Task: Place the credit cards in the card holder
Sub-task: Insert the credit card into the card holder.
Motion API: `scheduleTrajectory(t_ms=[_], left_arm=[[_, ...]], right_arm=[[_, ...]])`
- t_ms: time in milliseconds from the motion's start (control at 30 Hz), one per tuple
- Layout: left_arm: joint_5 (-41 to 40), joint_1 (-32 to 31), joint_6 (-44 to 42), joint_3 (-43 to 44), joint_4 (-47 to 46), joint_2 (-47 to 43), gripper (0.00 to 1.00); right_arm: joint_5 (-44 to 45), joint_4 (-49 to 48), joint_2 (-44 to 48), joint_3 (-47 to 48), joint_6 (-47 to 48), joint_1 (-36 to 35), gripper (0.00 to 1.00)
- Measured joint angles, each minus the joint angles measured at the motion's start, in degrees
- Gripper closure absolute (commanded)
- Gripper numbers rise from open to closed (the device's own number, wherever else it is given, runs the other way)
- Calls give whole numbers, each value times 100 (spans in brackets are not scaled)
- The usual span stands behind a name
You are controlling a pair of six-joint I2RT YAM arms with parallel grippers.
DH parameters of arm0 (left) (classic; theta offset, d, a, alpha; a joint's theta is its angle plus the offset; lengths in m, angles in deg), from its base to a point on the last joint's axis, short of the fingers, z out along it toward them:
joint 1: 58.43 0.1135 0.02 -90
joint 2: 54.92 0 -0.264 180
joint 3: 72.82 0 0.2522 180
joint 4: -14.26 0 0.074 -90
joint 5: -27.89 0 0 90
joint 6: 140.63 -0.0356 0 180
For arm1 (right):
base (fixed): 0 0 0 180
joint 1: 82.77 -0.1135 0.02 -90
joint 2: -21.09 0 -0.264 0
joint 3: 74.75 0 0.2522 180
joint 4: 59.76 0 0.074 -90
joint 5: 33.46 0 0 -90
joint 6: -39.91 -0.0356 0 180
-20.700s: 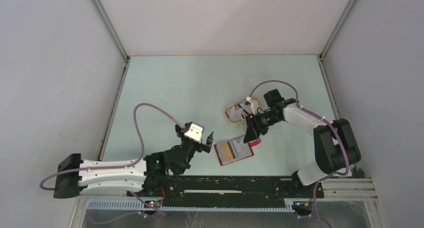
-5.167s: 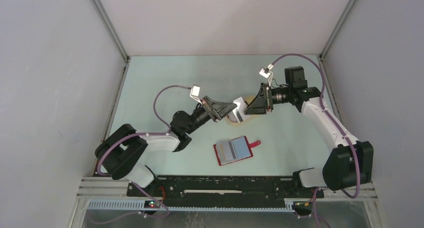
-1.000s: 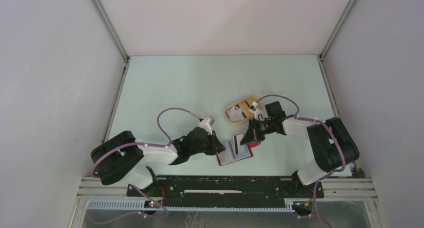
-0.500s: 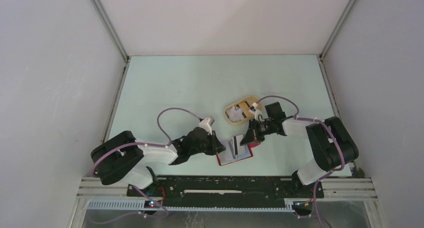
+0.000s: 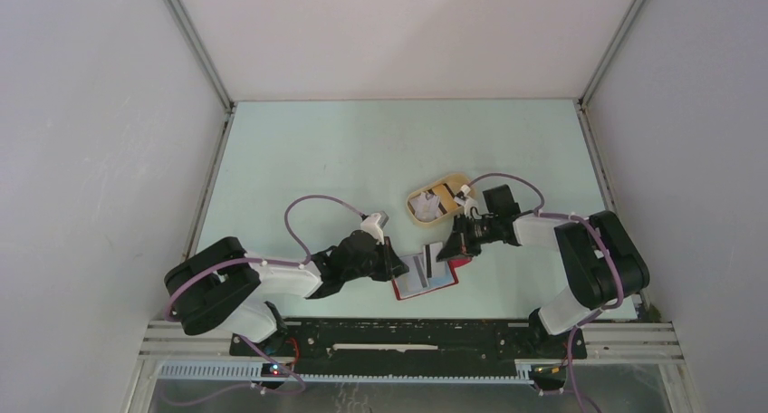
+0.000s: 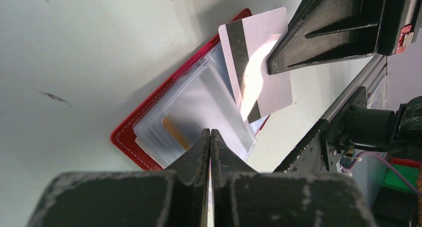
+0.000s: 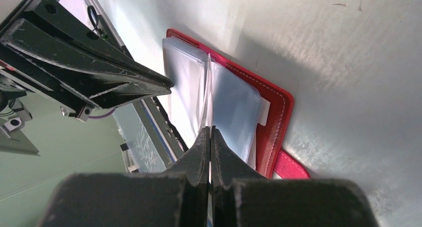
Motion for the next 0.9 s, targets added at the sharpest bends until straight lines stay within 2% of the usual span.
scheduleTrajectory(t_ms=[900], left_arm=[[2, 0, -2, 0, -4, 0, 95]], right_arm=[[-70, 114, -245, -92, 20, -179, 100]])
